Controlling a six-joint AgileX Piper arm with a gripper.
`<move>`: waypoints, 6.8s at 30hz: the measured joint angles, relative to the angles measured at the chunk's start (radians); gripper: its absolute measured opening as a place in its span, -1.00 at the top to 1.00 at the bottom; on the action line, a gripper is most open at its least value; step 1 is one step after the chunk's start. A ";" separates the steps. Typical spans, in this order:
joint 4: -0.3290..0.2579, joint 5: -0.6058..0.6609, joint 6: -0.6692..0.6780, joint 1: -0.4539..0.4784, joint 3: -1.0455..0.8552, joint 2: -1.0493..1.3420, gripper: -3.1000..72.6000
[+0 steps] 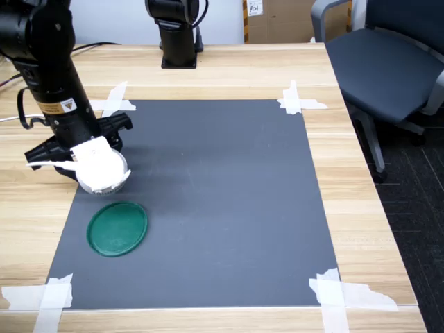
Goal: Grasp a white terminal and put it in the green lid.
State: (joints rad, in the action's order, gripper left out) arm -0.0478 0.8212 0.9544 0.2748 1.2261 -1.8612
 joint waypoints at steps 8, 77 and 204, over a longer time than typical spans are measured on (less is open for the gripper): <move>-0.017 -0.012 0.000 0.000 0.004 -0.030 -0.48; 0.002 0.170 -0.077 -0.102 0.357 -0.172 0.14; 0.350 -0.651 -0.996 -0.230 -1.158 1.850 0.99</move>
State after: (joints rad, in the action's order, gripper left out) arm 0.3025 0.1702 -0.0420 0.0450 0.0682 -0.0109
